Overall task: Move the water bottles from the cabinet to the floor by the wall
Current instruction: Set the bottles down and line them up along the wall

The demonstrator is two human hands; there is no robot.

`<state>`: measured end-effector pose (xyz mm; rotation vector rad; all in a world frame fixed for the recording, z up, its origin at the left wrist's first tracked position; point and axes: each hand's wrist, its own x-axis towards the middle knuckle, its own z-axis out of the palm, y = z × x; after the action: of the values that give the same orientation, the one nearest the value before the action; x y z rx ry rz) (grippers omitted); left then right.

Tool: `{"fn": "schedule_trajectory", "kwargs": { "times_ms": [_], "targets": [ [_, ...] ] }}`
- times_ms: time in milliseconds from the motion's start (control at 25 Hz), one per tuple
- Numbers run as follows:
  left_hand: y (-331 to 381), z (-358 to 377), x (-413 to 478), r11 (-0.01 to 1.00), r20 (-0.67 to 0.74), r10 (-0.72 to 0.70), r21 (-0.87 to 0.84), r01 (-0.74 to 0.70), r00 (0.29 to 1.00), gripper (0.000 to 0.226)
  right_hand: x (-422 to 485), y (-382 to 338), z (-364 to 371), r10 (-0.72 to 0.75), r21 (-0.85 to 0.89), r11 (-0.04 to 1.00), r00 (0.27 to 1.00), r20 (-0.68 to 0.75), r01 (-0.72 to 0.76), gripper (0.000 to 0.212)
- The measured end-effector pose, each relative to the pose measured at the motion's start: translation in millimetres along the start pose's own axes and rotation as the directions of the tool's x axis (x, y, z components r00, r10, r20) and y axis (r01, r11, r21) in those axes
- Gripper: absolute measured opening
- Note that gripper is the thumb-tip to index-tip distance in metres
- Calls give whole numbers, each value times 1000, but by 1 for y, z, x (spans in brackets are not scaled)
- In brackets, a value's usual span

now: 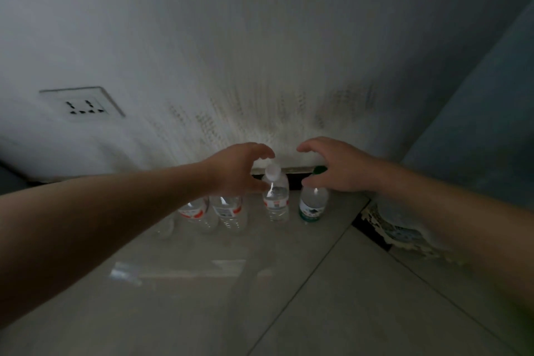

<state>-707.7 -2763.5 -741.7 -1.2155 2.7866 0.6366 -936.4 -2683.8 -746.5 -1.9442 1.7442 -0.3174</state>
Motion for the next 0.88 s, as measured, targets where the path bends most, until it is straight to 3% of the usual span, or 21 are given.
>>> {"fn": "schedule_trajectory", "kwargs": {
  "times_ms": [200,400,640,880],
  "targets": [
    [2,6,10,999,30,-25,-19,26,999,71,-2,12,3,30,13,999,999,28,-30,71],
    [2,16,24,998,52,-37,-51,39,998,60,-5,17,10,30,-137,990,998,53,-23,60],
    [12,29,33,981,-96,-59,177,75,994,47,-4,21,15,58,-201,978,997,55,-46,49],
    [8,34,32,994,-127,-52,85,63,991,39,4,17,17,74,-262,963,997,26,-64,40]
  ]
}}
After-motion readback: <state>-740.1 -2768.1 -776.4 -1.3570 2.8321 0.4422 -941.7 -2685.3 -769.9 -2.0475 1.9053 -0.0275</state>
